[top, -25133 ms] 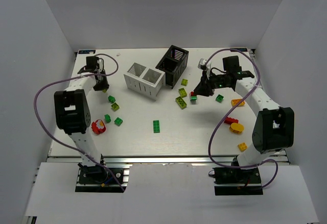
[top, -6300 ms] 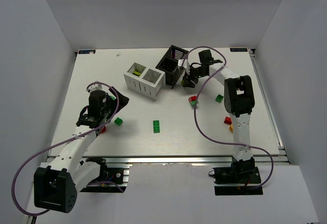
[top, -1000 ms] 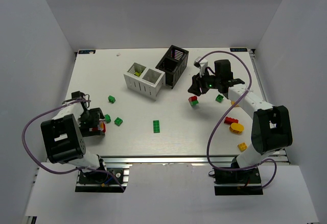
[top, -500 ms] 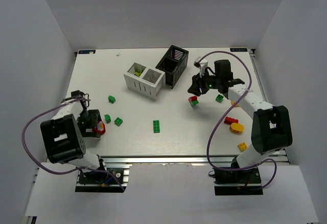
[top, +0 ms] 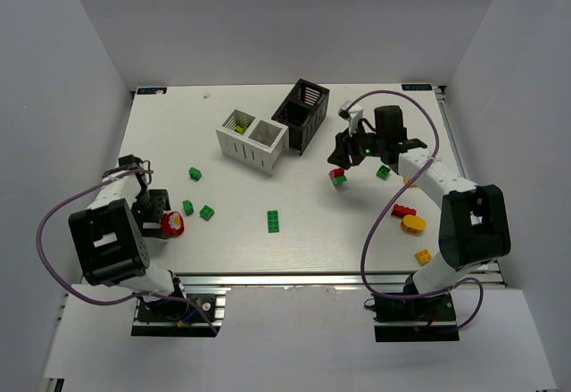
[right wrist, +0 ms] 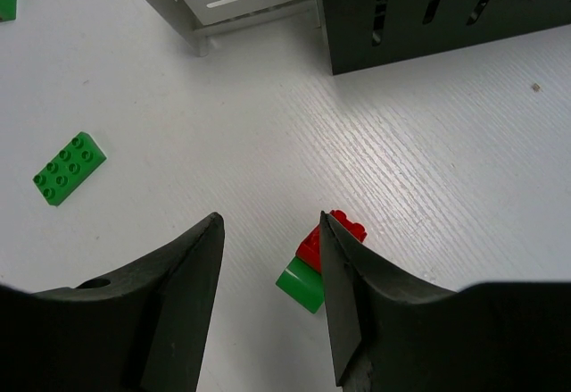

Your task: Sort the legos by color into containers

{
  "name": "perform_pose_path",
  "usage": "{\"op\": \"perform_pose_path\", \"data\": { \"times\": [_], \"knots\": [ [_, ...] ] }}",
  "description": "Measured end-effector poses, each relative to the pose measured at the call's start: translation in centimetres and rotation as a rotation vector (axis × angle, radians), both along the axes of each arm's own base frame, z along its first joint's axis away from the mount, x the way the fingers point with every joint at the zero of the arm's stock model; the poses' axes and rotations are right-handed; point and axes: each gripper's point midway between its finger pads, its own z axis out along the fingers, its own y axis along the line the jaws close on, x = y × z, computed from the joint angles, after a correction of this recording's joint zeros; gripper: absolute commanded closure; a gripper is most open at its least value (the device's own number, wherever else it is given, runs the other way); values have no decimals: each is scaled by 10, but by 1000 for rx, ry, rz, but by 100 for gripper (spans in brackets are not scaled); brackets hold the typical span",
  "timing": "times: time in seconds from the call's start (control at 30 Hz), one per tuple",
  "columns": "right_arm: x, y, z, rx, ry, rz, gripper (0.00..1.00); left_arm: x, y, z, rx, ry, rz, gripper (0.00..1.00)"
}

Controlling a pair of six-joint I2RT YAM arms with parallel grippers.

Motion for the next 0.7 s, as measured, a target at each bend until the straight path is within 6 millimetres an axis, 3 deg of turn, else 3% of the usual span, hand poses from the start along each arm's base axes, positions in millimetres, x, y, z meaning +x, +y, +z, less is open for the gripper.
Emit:
{"op": "perform_pose_path", "data": {
  "times": [0.7],
  "knots": [
    [1, -2, 1, 7, 2, -1, 48, 0, -2, -17, -29, 18, 12, 2]
  ]
}}
